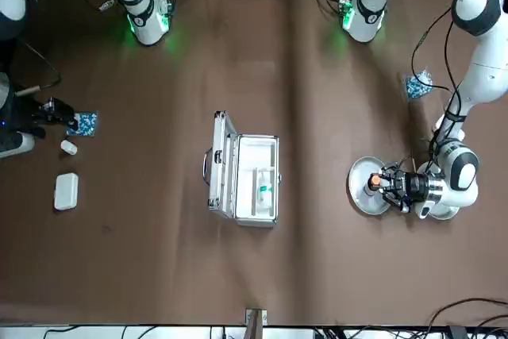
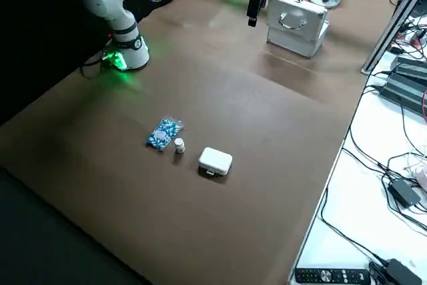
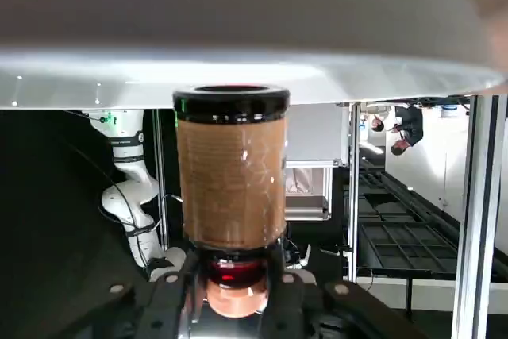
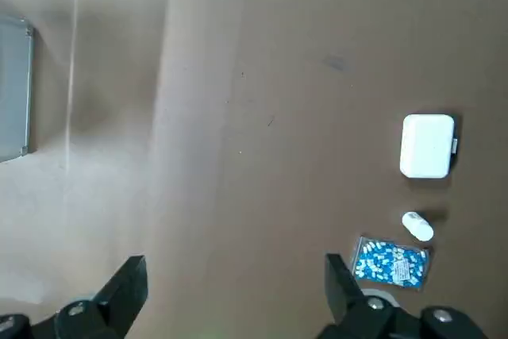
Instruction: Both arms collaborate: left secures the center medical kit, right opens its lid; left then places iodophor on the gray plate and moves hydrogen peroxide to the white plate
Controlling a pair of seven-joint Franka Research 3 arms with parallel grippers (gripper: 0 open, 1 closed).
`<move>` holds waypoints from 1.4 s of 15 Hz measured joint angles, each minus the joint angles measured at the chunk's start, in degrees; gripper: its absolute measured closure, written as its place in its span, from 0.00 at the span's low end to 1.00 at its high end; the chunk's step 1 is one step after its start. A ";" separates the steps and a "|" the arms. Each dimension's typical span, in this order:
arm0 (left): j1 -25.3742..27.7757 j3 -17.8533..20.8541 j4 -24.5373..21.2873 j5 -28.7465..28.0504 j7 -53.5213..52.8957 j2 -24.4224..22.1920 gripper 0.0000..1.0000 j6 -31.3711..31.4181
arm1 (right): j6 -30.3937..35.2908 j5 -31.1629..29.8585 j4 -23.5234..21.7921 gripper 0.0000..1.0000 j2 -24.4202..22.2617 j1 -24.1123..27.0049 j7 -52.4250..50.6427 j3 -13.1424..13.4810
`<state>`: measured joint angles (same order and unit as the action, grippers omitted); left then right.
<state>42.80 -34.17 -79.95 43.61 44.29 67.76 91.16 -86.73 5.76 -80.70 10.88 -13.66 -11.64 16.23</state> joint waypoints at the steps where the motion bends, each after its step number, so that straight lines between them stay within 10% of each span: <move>1: -0.01 0.06 0.00 0.00 0.00 0.00 0.67 0.00 | 0.00 0.00 -0.01 0.01 0.00 0.00 0.00 0.00; 7: -0.05 0.38 0.02 0.01 0.00 0.00 0.63 0.00 | 0.58 0.00 -0.01 0.01 0.00 -0.25 0.00 0.00; 14: -1.51 0.00 1.36 0.02 1.51 -2.51 0.02 0.00 | 0.75 -0.01 -0.04 0.01 0.00 -0.54 0.00 -0.01; 21: -5.94 -0.57 2.08 -5.12 7.02 -14.04 0.00 -0.14 | 1.64 -0.06 0.16 0.01 -0.12 -0.65 0.14 0.02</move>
<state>36.86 -34.74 -77.87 38.49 51.31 53.71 91.01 -85.09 5.70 -80.54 10.76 -14.30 -11.51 16.25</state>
